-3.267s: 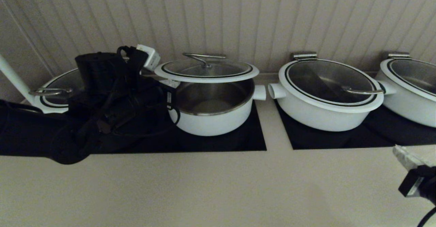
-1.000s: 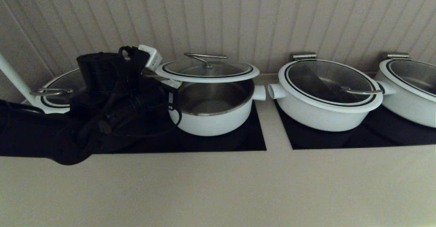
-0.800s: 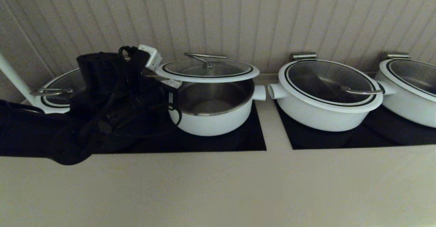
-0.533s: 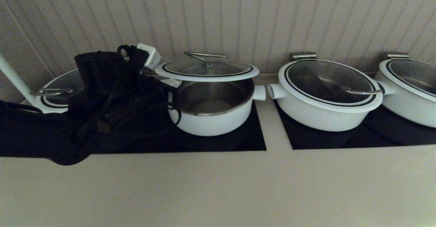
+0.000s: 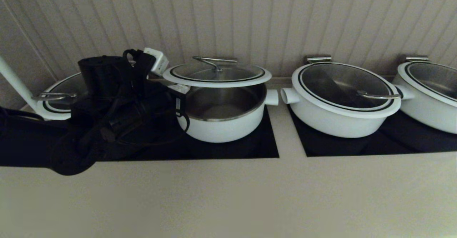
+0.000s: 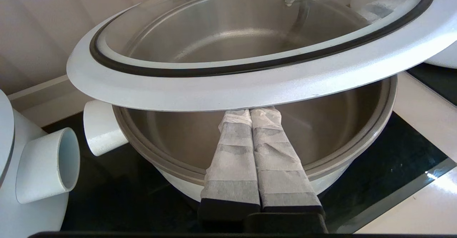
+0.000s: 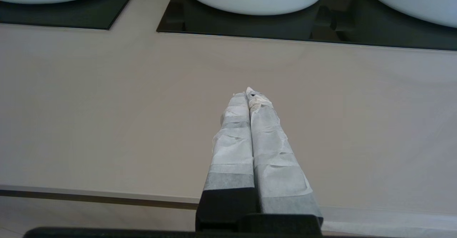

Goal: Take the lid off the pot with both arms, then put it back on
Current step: Open the pot lid completely

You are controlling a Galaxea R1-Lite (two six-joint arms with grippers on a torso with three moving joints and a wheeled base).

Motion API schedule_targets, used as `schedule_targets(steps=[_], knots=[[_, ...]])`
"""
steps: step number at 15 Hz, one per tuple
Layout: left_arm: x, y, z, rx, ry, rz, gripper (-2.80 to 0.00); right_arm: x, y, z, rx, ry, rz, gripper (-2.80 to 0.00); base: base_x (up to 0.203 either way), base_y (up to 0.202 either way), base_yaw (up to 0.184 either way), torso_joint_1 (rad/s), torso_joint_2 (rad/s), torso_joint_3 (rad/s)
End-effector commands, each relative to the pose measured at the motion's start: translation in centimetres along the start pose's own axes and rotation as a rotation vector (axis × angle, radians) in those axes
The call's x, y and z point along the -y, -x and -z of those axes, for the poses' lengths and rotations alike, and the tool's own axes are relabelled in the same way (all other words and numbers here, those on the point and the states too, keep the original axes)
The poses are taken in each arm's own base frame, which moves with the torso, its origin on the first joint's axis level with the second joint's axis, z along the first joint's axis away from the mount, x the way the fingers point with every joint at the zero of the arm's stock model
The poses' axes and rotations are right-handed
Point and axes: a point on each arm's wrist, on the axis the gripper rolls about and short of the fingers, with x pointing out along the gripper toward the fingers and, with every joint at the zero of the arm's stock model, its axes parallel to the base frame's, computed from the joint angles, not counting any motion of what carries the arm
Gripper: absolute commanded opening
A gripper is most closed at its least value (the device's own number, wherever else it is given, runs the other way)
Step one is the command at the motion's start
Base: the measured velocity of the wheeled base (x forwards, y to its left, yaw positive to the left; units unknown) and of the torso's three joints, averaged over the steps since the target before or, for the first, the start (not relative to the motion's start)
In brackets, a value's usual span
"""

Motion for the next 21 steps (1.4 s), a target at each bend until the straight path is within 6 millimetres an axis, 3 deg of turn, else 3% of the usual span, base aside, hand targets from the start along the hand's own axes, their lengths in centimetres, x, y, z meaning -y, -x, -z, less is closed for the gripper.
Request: schedule_targets(steps=[1, 13, 21], knots=[[0.0, 0.0, 0.0, 0.004, -0.001, 0.000, -2.80, 0.0, 0.0, 0.0, 0.000, 0.001, -0.001, -2.80, 0.000, 0.000, 0.000, 0.000, 0.00, 0.000], [-0.1, 0.3, -0.7, 0.027, -0.006, -0.004, -2.80, 0.0, 0.0, 0.0, 0.000, 0.001, -0.001, -2.80, 0.000, 0.000, 0.000, 0.000, 0.00, 0.000], [-0.3, 0.8, -3.2, 0.110, -0.013, -0.013, -2.80, 0.0, 0.0, 0.0, 0.001, 0.001, -0.001, -2.80, 0.000, 0.000, 0.000, 0.000, 0.00, 0.000]])
